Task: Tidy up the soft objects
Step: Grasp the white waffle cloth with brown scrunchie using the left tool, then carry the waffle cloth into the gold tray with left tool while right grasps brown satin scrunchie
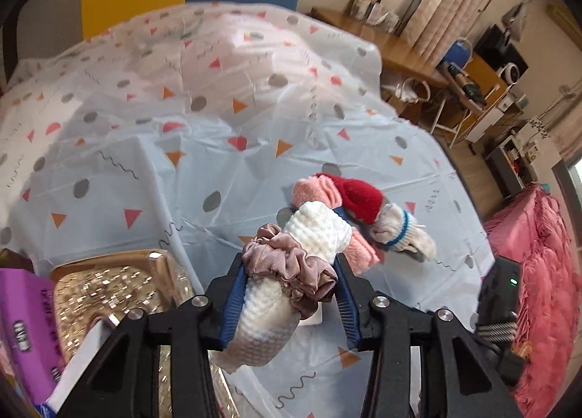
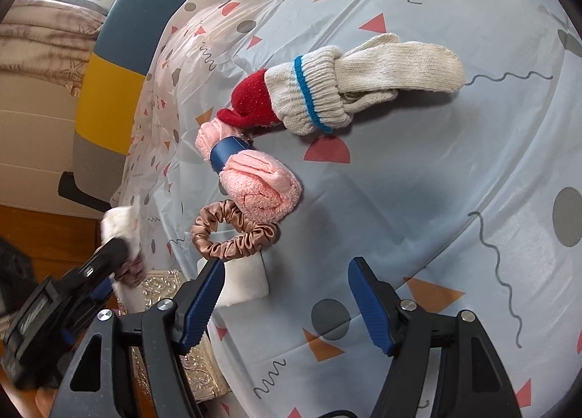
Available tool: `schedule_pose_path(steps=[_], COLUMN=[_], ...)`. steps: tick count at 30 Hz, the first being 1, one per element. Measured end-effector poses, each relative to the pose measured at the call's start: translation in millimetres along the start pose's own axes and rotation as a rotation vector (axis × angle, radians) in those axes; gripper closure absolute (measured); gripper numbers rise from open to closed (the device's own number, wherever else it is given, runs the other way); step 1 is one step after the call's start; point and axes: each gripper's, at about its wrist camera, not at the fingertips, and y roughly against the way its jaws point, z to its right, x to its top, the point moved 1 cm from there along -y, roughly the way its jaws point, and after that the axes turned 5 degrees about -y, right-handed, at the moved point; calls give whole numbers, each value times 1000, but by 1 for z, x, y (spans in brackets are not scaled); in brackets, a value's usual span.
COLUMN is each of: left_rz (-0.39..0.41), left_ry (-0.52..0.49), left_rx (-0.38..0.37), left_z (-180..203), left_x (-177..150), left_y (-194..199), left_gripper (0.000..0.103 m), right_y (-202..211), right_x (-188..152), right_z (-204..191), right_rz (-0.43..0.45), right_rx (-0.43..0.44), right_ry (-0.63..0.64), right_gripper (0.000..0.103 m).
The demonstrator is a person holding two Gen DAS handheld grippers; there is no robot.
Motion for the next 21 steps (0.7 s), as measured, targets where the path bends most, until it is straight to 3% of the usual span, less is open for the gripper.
schedule_pose_path(steps=[10, 21], left_rz=[201, 291], left_ry=[-65, 43], left_rx=[12, 26], left_z=[-17, -78], left_x=[-54, -126], left_y=[94, 156], left_gripper=[56, 56], right_y=[-8, -50], right_x=[-6, -3], right_z=[-15, -41], right_rz=[-8, -3], right_rx=[57, 3], right_ry=[15, -58], right_gripper=[22, 21])
